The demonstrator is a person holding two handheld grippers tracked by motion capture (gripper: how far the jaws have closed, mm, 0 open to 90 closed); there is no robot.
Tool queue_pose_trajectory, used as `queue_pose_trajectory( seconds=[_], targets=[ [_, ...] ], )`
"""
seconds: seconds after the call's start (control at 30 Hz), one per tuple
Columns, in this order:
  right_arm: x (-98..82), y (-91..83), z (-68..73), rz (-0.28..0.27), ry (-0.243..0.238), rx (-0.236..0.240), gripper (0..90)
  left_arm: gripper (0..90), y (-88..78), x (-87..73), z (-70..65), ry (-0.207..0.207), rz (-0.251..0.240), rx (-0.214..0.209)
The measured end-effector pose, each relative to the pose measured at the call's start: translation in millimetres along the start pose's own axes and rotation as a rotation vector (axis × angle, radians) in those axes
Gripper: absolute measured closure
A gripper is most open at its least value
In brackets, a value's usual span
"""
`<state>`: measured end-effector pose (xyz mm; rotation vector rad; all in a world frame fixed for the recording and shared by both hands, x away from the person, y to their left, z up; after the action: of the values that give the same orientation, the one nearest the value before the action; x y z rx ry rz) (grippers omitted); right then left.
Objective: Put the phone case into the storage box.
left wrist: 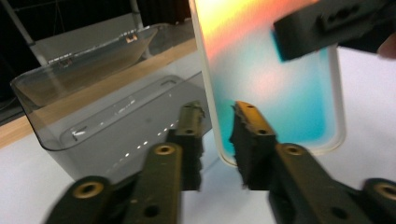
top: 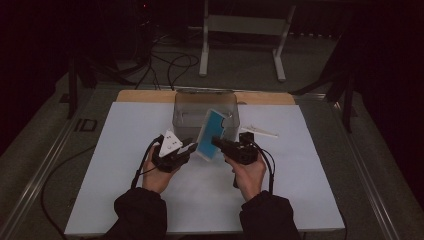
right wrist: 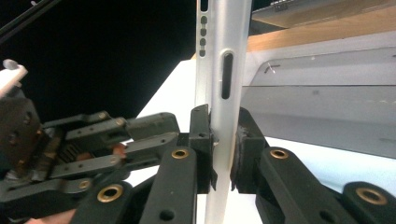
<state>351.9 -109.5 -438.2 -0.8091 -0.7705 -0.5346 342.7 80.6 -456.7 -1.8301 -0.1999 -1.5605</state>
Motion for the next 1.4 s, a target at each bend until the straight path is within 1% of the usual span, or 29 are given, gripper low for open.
queue_pose_trajectory(
  seconds=[0.03,0.07,0.1,0.13,0.23,0.27,0.3,0.33,0.37,0.4,0.43,0.47,0.5,0.53,0.57,0.6,0.73,0.77,0.9,1.03,1.17,1.23,1.3,1.4],
  targets=[
    [0.1,-0.2,-0.1,0.002,-0.002,-0.004,81.9,65.5,-0.9,0.3,0.7,-0.003,0.003,-0.002],
    [0.1,-0.3,-0.2,0.001,-0.005,-0.009,81.9,63.0,-2.0,0.6,1.6,-0.002,0.004,0.006],
    [0.0,-0.3,-0.5,0.003,-0.007,-0.006,81.9,58.4,-2.0,0.6,1.6,-0.002,0.004,0.006],
    [0.0,-0.3,-0.5,0.003,-0.007,-0.006,81.9,58.4,-2.6,0.8,2.3,-0.008,0.000,0.020],
    [-0.5,0.2,-1.0,0.010,-0.005,-0.008,81.9,44.4,-5.1,1.7,5.1,-0.028,-0.006,0.037],
    [-0.6,0.2,-1.1,0.011,-0.006,-0.008,81.9,37.0,-5.4,1.8,6.0,-0.034,-0.002,0.057],
    [-0.6,0.1,-1.1,0.010,-0.007,-0.009,81.9,32.2,-6.3,1.8,6.8,-0.033,0.001,0.074],
    [-0.5,0.1,-1.2,0.010,-0.008,-0.009,81.8,29.6,-6.6,1.9,7.1,-0.035,-0.001,0.080],
    [-0.5,0.1,-1.3,0.010,-0.008,-0.009,81.9,25.0,-6.7,2.1,7.9,-0.038,0.001,0.102],
    [-0.4,0.1,-1.6,0.010,-0.007,-0.010,81.8,17.5,-6.8,2.1,8.3,-0.039,0.004,0.120],
    [-0.3,0.1,-1.8,0.011,-0.008,-0.010,81.8,15.4,-7.2,2.0,8.7,-0.038,0.006,0.134],
    [-0.2,0.1,-2.0,0.013,-0.009,-0.009,81.8,14.5,-8.0,2.5,9.0,-0.041,0.000,0.136],
    [-0.2,0.0,-2.3,0.014,-0.008,-0.010,81.8,9.4,-8.6,2.6,9.3,-0.041,0.001,0.140],
    [-0.1,-0.1,-2.5,0.014,-0.007,-0.010,81.8,6.7,-9.8,2.9,9.9,-0.042,0.005,0.152],
    [-0.1,-0.1,-2.5,0.014,-0.007,-0.010,81.8,3.7,-9.8,2.9,9.9,-0.042,0.005,0.152],
    [0.3,-0.8,-3.6,0.018,-0.006,-0.008,81.8,2.5,-11.7,3.6,10.3,-0.049,-0.001,0.145],
    [0.3,-1.3,-4.2,0.019,-0.009,-0.013,81.8,1.5,-13.9,3.8,10.5,-0.043,0.003,0.149],
    [0.3,-1.3,-4.2,0.019,-0.009,-0.013,81.8,1.5,-17.7,3.7,10.8,-0.037,-0.002,0.153],
    [0.1,-2.2,-6.7,0.020,-0.011,-0.017,81.8,1.0,-25.7,2.1,11.7,-0.033,-0.020,0.159],
    [-0.9,-1.2,-7.7,0.035,-0.017,-0.021,81.8,0.8,-33.6,-2.3,14.0,-0.032,-0.029,0.174],
    [-1.3,-1.3,-7.4,0.037,-0.024,-0.020,81.8,0.7,-43.8,-8.3,17.7,-0.038,-0.037,0.186],
    [-1.3,-1.2,-7.2,0.039,-0.025,-0.021,81.8,0.8,-48.5,-10.6,19.2,-0.041,-0.037,0.184],
    [-1.4,-1.2,-7.3,0.041,-0.025,-0.021,81.7,0.7,-54.4,-13.0,20.9,-0.051,-0.048,0.181],
    [-1.3,-1.0,-7.5,0.042,-0.020,-0.023,81.8,0.7,-60.3,-16.7,22.5,-0.052,-0.048,0.189]
  ],
)
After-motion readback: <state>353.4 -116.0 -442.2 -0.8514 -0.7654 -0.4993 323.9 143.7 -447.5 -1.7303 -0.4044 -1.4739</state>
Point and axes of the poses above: each handheld gripper's, and its own axes: y roughly forward along the jaws, x roughly out of its top, z roughly to its left, the point moved 4 cm from there along y, roughly forward along the jaws, and after that the axes turned 9 degrees about -x, right-handed, at the moved point
